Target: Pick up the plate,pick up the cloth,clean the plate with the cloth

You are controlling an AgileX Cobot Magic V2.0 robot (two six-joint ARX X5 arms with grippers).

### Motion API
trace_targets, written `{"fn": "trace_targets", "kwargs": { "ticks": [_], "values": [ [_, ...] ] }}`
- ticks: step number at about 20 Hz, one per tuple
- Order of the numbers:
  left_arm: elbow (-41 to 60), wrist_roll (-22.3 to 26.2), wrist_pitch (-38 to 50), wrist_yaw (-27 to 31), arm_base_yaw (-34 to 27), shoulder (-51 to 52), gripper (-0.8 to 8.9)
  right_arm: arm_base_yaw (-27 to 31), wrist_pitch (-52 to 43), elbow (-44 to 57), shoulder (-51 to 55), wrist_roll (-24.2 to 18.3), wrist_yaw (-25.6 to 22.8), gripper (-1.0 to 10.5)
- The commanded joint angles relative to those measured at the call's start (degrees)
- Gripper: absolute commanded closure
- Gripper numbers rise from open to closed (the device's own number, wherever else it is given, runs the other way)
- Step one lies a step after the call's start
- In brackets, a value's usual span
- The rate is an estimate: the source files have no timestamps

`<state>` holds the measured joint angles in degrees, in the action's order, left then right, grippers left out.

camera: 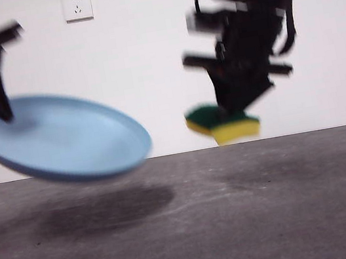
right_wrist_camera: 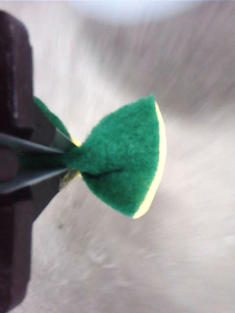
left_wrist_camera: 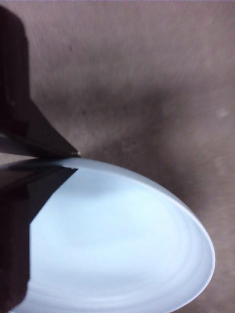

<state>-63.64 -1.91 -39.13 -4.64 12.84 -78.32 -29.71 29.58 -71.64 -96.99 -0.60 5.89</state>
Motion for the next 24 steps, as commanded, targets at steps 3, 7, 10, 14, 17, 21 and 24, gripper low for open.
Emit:
{"fn": "trace_targets", "kwargs": {
  "ticks": [3,7,10,14,17,21,24],
  "values": [
    [0.5,-1.2,4.5,-3.2,5.2,-7.3,8.21,-4.7,0.1,0.2,4.1,3.2,0.2,9.6],
    [0.5,-4.5,10.1,-5.1,11.0,-7.9,8.21,-10.1,-1.5,0.2,3.1,3.8,0.1,9.6],
    [0.5,-5.5,11.7,-7.6,13.1,-7.9,8.21,-12.7,-3.6,0.2,2.5,4.4,0.1,9.6],
    [0.5,-7.4,14.0,-7.9,14.2,-7.9,8.21,-15.8,-3.8,0.2,1.1,5.7,0.2,9.6],
    [0.5,-8.6,14.9,-8.0,13.9,-7.9,8.22,-18.5,0.0,0.2,-0.1,5.5,0.1,9.6],
    [0.5,-8.7,14.7,-12.1,12.0,-7.9,8.22,-19.5,12.1,0.2,-0.7,3.5,-4.1,9.6],
    [0.5,-8.6,12.6,-14.4,10.7,-7.7,8.22,-18.1,17.1,0.2,-0.1,3.1,-20.7,9.6]
  ]
}}
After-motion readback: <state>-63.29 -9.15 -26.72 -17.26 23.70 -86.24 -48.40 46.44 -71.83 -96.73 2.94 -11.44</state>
